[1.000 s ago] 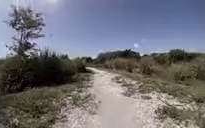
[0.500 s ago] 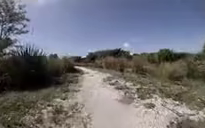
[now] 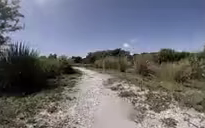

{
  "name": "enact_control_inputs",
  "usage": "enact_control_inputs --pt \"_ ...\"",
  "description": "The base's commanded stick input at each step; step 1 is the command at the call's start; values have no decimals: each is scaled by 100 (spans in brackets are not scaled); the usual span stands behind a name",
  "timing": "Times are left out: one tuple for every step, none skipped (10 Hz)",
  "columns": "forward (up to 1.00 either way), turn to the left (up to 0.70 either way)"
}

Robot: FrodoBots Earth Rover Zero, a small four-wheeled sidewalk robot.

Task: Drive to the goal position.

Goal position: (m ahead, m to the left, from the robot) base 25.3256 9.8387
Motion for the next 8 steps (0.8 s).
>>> enact_control_inputs --pt "70 0" --pt "70 0" --pt "70 0" --pt "70 0" --pt "70 0" --pt "70 0" --pt "70 14" --pt "70 35"
